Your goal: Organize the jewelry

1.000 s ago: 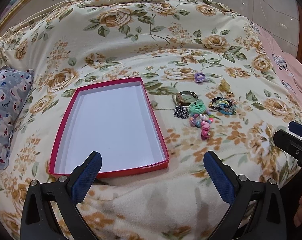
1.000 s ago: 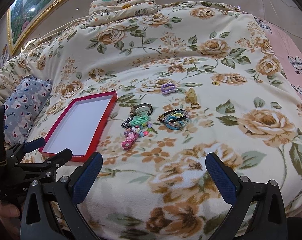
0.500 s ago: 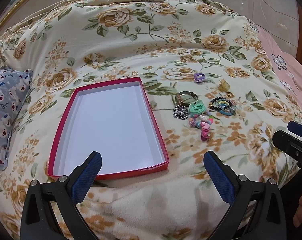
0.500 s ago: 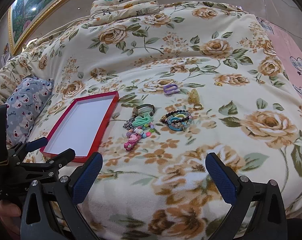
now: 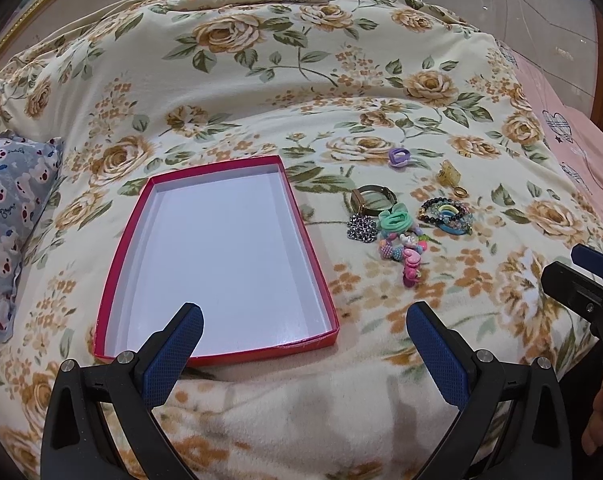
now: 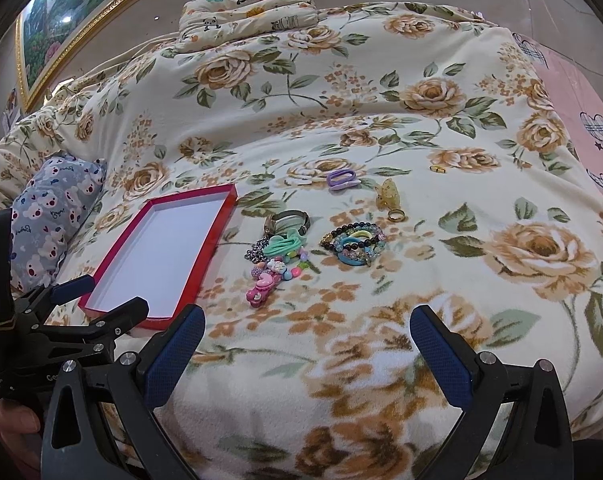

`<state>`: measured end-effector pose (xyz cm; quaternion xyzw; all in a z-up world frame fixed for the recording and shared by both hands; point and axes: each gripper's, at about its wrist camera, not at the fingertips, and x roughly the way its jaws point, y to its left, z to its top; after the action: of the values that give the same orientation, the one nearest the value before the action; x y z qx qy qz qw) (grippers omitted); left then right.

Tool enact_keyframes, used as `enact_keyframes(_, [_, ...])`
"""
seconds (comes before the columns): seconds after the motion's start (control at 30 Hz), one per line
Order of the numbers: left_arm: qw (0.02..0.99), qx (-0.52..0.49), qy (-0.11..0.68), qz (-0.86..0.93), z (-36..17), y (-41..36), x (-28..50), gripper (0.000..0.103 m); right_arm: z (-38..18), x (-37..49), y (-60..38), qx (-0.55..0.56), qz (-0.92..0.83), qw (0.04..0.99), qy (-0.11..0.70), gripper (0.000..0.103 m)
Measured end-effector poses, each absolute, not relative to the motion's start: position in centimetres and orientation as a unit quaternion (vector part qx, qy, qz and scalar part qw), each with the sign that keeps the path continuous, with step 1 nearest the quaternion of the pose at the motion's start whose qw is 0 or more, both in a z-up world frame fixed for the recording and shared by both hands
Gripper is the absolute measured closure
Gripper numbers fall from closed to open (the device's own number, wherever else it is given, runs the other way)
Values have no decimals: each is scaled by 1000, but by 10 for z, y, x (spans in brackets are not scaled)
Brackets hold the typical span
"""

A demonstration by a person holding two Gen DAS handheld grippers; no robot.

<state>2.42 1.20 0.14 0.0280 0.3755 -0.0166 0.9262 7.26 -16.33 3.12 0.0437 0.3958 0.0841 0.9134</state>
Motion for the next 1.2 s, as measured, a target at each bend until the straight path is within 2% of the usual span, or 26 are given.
enact_keyframes(0.37, [923, 1, 385, -23, 4, 24, 45, 1, 34, 93, -169, 54, 83, 914, 394, 1])
enact_keyframes(0.57, [920, 9, 391, -32, 7, 18, 65, 1, 29, 109, -177, 66, 75, 908, 407, 9])
enact_keyframes(0.87, [908, 17, 413, -68, 3, 4, 112, 4, 13, 143, -198, 83, 56, 896, 433, 30])
enact_keyframes(1.1, [900, 13, 426, -86, -6, -4, 152, 10, -7, 176, -211, 90, 48, 880, 463, 62])
enact_keyframes(1.2, [898, 10, 431, -92, -11, -7, 168, 15, -16, 187, -216, 95, 44, 874, 474, 67])
